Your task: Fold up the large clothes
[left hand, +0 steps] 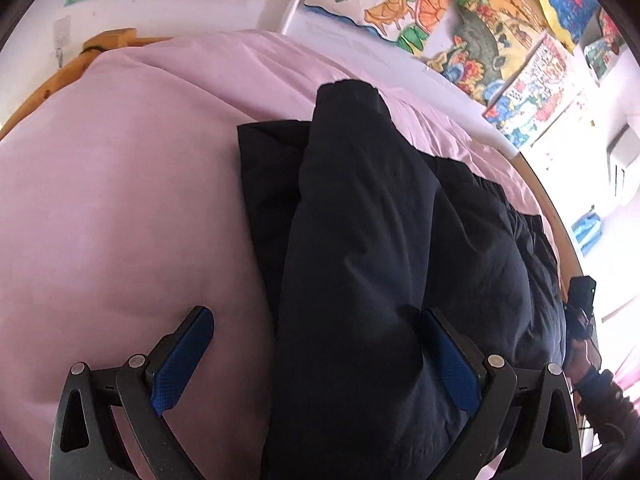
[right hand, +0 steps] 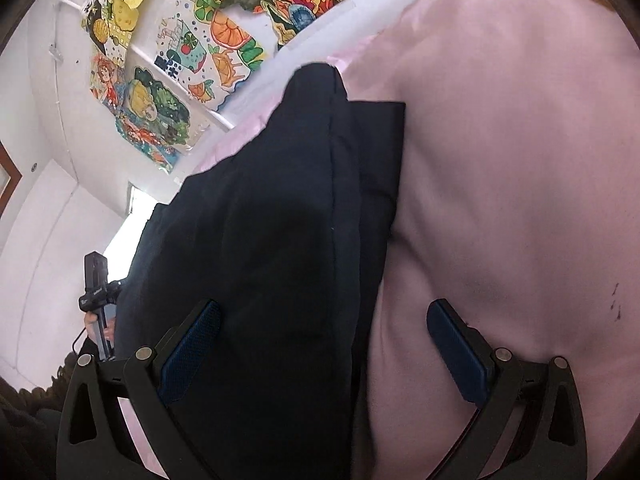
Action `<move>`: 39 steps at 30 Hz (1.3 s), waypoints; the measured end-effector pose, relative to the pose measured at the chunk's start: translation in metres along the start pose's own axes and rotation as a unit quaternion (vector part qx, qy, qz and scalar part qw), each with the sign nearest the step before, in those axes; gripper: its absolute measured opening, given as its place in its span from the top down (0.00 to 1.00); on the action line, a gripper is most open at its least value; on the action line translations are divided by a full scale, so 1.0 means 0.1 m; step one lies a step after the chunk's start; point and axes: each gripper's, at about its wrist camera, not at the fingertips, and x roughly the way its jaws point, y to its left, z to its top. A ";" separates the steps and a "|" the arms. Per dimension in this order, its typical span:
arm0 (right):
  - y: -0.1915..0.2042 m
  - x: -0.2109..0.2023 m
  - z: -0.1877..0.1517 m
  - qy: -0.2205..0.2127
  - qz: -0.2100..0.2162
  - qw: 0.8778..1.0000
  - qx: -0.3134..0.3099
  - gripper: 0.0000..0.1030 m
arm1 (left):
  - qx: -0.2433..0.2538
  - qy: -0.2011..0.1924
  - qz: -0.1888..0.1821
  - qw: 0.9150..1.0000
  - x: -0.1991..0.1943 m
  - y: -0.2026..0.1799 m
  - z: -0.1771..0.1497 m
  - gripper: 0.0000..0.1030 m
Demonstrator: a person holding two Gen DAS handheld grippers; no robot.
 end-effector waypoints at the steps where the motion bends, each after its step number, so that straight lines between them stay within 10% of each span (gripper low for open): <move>1: 0.00 0.02 -0.01 -0.001 -0.001 1.000 -0.003 0.01 | 0.004 0.005 -0.004 1.000 0.04 0.01 0.01 0.00; 17: 0.07 0.12 0.26 0.042 0.049 0.997 -0.029 0.01 | 0.036 0.066 -0.086 0.993 0.32 0.08 0.21 0.00; 30: 0.00 0.21 0.13 0.057 0.074 0.995 -0.021 0.01 | -0.051 0.143 -0.015 0.988 0.41 -0.08 0.16 0.00; 39: 0.04 0.17 0.16 0.085 0.094 0.992 -0.014 0.01 | 0.026 0.154 -0.157 0.975 0.62 0.07 0.21 0.00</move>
